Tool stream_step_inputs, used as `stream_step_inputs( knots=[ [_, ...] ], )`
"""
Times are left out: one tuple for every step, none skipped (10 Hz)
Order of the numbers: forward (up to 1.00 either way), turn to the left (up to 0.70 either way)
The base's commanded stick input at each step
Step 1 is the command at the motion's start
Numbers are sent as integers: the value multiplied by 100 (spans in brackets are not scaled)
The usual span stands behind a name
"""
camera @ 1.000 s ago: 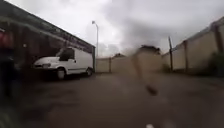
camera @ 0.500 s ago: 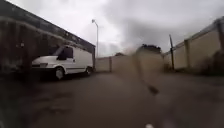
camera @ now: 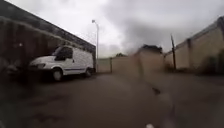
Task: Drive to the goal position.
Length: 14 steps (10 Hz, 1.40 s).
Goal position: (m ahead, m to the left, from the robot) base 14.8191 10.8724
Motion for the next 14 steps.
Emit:
stream_step_inputs(
  knots=[
    [50, 2],
    [50, 2],
    [50, 2],
    [50, 2],
    [50, 2],
    [50, 2],
    [50, 2],
    [50, 2],
    [50, 2],
    [50, 2],
    [50, 2],
    [50, 2],
    [50, 2],
    [50, 2]
  ],
)
